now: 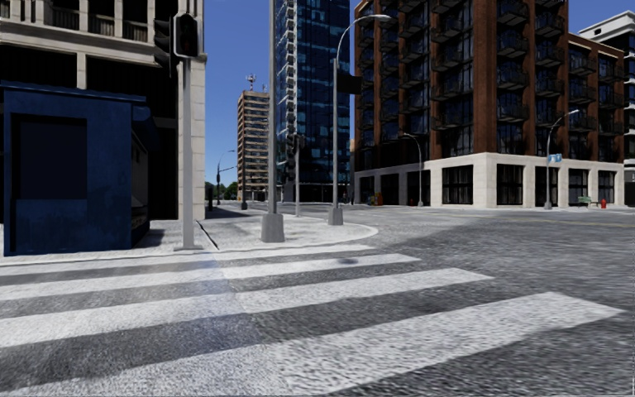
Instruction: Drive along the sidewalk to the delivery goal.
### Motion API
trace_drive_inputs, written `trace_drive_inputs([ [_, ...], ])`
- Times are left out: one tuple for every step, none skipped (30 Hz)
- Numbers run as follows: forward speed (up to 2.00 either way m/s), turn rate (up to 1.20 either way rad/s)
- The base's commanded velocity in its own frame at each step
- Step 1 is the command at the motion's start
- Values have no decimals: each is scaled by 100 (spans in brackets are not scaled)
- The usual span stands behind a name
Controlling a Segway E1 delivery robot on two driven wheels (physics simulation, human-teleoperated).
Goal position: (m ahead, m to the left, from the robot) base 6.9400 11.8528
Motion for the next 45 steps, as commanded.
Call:
trace_drive_inputs([
  [200, 28],
  [200, 28],
  [200, 28],
  [200, 28],
  [200, 28],
  [200, 28],
  [200, 28],
  [200, 28],
  [200, 30],
  [200, 34],
  [200, 37],
  [200, 38],
  [200, 38],
  [200, 38],
  [200, 38],
  [200, 38],
  [200, 38],
  [200, 38],
  [200, 38],
  [200, 38],
  [200, 38],
  [200, 38],
  [200, 38],
  [200, 38],
  [200, 38],
  [200, 38],
  [200, 38],
  [200, 38],
  [200, 38],
  [200, 38],
  [200, 38],
  [200, 38],
  [200, 32],
  [200, 30],
  [200, 28],
  [200, 28],
  [200, 17],
  [200, 2],
  [200, 0],
  [200, 0],
  [200, 0],
  [200, 0],
  [200, 0],
  [200, 0],
  [200, 0],
])
